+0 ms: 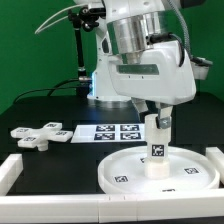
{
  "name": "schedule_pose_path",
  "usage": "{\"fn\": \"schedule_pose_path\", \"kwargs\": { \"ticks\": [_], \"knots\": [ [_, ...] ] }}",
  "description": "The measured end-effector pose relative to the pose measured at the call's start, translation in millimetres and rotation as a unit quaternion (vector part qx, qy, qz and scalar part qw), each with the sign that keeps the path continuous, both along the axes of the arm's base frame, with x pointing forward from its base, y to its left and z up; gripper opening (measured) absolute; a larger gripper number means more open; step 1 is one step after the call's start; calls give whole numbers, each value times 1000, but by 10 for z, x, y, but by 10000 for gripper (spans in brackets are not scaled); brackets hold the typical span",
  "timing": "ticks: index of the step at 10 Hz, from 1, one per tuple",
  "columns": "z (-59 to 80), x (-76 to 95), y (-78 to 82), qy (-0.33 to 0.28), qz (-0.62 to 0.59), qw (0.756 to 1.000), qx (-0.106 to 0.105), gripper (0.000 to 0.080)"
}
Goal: Assemble round table
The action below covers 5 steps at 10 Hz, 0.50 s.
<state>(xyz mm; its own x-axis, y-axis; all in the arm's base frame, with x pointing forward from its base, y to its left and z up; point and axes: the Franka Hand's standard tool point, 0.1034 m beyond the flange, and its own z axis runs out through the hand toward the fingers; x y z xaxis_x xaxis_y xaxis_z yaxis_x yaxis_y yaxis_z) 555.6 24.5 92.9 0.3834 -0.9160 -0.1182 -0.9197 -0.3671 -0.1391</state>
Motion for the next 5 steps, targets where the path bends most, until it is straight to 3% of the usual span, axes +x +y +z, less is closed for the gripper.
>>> {"fn": "schedule_pose_path", "kwargs": {
  "ticks": [1, 5],
  "knots": [
    [0, 0, 1, -3, 21, 1000, -2, 595],
    [20, 23, 14, -26, 177, 984, -13, 646]
  ]
}}
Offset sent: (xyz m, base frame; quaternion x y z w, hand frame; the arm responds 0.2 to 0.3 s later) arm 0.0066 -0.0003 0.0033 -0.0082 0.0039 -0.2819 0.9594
